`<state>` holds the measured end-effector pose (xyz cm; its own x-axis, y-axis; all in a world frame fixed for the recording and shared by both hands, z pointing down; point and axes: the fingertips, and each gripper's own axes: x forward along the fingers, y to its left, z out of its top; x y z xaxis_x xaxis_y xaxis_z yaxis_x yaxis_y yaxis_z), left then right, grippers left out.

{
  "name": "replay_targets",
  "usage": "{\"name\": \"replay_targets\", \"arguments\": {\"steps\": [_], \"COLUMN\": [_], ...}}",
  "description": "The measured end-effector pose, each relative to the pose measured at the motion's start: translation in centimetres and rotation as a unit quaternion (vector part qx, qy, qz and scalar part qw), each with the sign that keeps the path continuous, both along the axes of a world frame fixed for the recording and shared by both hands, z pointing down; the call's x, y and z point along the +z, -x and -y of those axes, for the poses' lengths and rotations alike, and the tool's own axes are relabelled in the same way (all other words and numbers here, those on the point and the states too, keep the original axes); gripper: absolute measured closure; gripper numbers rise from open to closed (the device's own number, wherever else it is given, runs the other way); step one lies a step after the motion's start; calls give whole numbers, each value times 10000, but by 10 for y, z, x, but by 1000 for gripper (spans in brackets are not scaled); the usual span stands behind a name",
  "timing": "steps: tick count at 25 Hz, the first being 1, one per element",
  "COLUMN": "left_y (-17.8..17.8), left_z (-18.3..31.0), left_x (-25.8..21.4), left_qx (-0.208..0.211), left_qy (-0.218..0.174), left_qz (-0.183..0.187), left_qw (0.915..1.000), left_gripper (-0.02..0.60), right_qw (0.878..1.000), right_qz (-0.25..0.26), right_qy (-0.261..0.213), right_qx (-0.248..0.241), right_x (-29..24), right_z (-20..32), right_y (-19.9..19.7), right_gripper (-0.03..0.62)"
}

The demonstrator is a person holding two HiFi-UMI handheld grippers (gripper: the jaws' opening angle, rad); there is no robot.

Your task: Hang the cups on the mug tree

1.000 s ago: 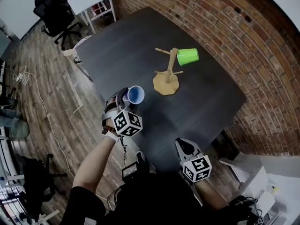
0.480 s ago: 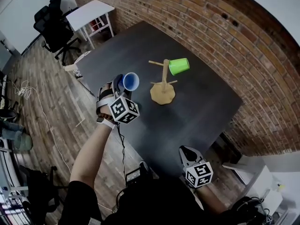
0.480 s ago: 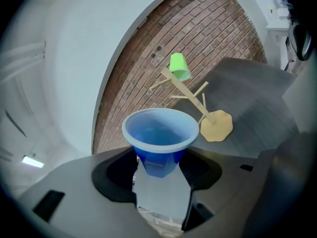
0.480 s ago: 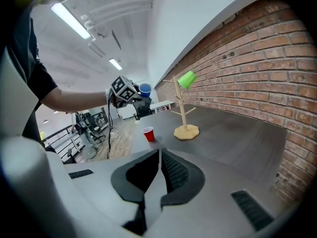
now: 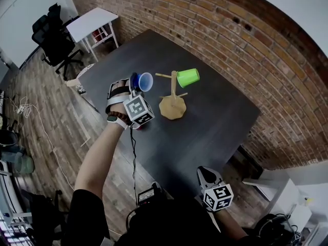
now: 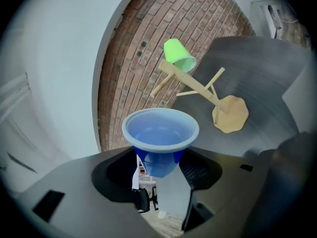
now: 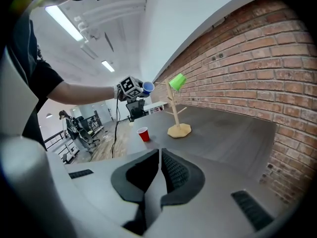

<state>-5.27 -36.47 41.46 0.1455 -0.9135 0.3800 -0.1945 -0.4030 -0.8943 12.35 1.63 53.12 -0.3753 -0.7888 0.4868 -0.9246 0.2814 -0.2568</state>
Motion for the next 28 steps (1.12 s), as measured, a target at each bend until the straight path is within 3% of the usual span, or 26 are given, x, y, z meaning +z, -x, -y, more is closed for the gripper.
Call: {"name": "replay_targets", "arguments": {"steps": [7, 12, 15, 16, 19, 20, 28], "left_y": [-23, -42, -69, -73, -61, -61, -78], "left_z": [17, 14, 4, 0, -5, -7, -22], "left_x": [-6, -18, -22, -21, -24, -24, -17], "left_qx": [220, 579, 1089, 1181, 1036, 1042, 1448], "left_qy": [-274, -816, -1169, -1219, -1533, -1588, -1790], "left_qz": [593, 1115, 839, 943, 2155, 2309, 2531], "left_qw": [9976, 9887, 9836, 9810, 9588, 9543, 9397], "left_gripper": [308, 308, 308, 308, 308, 308, 308], "right_qw": [9999, 9999, 9999, 9999, 9999, 9999, 9998], "right_qz": [13, -9, -15, -14, -12, -14, 5], "right_qy": [77, 117, 125, 129, 154, 158, 205], "right_qx": [82, 82, 60, 48, 10, -2, -76], "right_x": [4, 6, 6, 6, 8, 8, 9], "right_z": [-2, -1, 0, 0, -1, -1, -5], "right_y": [2, 6, 9, 10, 12, 13, 19], "right_gripper": [554, 554, 554, 554, 554, 554, 554]}}
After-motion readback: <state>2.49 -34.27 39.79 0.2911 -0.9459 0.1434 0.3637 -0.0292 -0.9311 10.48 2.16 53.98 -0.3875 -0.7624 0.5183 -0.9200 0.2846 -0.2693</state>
